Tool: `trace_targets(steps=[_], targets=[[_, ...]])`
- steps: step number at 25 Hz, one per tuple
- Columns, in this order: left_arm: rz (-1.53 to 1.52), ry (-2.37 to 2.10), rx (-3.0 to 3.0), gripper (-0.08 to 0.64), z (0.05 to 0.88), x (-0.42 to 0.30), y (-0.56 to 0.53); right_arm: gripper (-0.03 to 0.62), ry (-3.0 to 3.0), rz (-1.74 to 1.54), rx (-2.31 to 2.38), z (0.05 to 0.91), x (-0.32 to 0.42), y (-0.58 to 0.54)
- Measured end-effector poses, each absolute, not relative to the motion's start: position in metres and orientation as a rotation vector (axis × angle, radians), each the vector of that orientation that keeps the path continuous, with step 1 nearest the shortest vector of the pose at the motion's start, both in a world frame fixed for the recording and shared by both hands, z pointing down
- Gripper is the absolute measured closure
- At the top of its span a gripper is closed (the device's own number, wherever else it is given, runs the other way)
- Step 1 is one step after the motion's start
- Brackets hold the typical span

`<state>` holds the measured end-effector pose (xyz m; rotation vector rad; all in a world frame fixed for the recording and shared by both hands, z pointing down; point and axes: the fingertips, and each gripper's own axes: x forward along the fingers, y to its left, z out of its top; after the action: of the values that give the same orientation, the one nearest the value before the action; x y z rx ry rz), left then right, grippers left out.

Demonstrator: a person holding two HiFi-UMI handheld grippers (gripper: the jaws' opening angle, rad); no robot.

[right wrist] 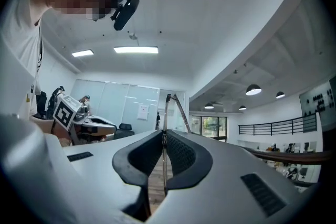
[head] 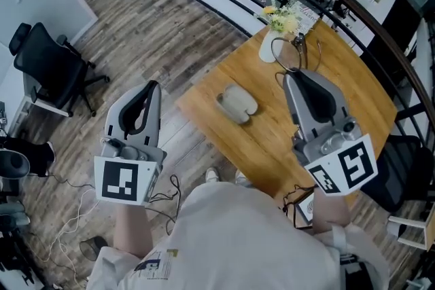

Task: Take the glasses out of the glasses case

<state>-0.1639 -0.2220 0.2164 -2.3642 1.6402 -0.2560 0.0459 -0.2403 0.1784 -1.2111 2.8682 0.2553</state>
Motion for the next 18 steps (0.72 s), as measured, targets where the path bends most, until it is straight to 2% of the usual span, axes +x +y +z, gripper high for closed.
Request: trace_targets(steps=[18], targets=[[-0.391,1.724,-2.423,0.543,0.267,-0.164,-0.218,0.546,2.982,0.063,-1.272,0.251,0.051,-0.245]])
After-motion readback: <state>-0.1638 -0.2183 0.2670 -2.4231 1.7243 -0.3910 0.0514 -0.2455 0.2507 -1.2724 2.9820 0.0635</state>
